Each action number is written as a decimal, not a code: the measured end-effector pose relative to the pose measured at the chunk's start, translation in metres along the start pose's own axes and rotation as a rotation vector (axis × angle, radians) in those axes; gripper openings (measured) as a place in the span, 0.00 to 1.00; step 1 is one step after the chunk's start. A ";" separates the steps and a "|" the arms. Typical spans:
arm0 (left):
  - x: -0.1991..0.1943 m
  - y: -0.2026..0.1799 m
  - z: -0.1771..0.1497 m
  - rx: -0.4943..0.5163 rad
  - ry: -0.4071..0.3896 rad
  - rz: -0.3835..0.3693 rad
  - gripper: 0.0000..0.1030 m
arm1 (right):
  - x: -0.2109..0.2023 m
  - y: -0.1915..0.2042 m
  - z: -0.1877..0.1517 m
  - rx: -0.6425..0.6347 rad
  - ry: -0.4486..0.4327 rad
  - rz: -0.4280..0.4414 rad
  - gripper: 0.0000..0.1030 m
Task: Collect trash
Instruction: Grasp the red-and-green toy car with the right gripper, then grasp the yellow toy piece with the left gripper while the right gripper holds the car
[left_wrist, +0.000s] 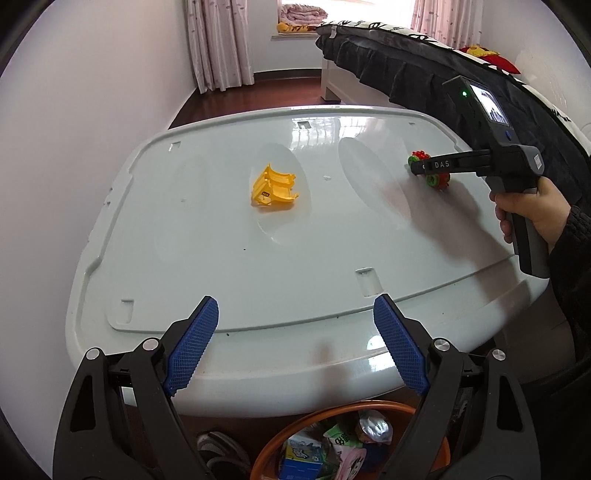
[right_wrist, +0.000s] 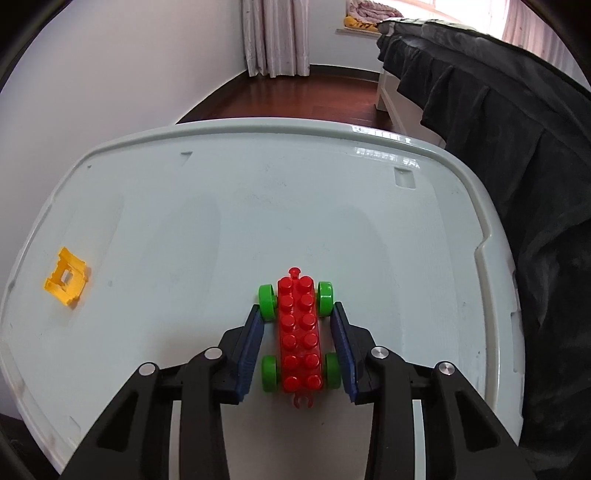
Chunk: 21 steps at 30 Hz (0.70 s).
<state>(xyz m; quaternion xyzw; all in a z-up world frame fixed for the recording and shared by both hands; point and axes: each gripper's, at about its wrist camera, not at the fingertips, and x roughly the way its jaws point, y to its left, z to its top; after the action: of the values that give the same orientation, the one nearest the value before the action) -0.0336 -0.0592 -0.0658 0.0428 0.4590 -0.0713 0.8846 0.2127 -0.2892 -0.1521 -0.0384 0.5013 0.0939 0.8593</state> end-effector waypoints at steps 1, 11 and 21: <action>0.000 0.000 0.001 0.001 0.001 0.000 0.81 | -0.001 0.001 -0.001 -0.006 -0.002 -0.002 0.36; 0.031 0.001 0.036 0.023 0.013 0.015 0.81 | -0.067 0.003 -0.013 0.020 -0.142 0.069 0.36; 0.094 0.005 0.084 0.038 0.017 0.085 0.81 | -0.154 0.013 -0.046 0.059 -0.287 0.201 0.36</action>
<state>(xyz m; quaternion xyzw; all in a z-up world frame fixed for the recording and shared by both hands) 0.0886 -0.0739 -0.0946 0.0797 0.4628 -0.0423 0.8819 0.0972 -0.3030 -0.0411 0.0508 0.3772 0.1690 0.9092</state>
